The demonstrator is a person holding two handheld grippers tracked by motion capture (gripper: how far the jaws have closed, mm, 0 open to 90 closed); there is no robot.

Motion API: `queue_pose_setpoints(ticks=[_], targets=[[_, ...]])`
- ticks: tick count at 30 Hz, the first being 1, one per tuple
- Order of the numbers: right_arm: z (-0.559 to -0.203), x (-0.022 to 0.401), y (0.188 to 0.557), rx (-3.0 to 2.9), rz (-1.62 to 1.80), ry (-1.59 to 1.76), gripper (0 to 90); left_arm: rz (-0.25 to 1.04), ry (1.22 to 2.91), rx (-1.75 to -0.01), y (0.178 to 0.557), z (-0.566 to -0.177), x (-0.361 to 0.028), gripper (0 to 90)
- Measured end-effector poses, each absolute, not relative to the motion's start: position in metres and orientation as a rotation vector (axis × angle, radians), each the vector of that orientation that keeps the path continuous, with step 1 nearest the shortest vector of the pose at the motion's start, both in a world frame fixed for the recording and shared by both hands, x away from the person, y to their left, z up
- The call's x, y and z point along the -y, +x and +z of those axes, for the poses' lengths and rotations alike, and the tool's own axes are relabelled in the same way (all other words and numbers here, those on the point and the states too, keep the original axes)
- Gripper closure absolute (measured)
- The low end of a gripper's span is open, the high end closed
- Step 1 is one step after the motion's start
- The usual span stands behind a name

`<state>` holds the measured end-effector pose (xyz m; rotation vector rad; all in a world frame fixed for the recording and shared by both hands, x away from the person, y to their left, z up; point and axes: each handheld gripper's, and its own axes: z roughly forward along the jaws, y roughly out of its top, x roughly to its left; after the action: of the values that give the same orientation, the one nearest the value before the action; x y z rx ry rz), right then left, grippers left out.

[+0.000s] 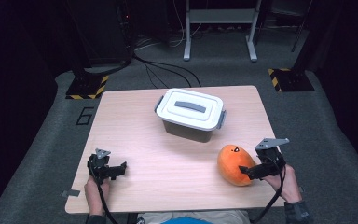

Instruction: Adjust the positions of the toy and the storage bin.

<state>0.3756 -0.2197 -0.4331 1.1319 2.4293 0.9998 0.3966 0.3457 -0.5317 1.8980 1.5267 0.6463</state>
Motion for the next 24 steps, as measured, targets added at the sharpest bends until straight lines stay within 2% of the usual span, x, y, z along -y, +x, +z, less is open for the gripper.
queue_pose_setpoints(ticks=[8,13,19,24], targets=[[-0.445,0.210,0.393,-2.482,1.022,1.154,1.4,0.646,1.898,-1.526,0.397,-0.532,-0.346,0.0],[-0.459,0.205,0.395,-2.519,1.089,1.169,19.2,0.646,1.898,-1.526,0.397,-0.532,-0.346,0.0],[-0.463,0.204,0.389,-2.460,1.104,1.176,47.8,0.647,1.897,-1.528,0.396,-0.532,-0.346,0.0],[-0.465,0.206,0.380,-2.394,1.131,1.155,57.8,0.646,1.898,-1.528,0.396,-0.532,-0.346,0.0]])
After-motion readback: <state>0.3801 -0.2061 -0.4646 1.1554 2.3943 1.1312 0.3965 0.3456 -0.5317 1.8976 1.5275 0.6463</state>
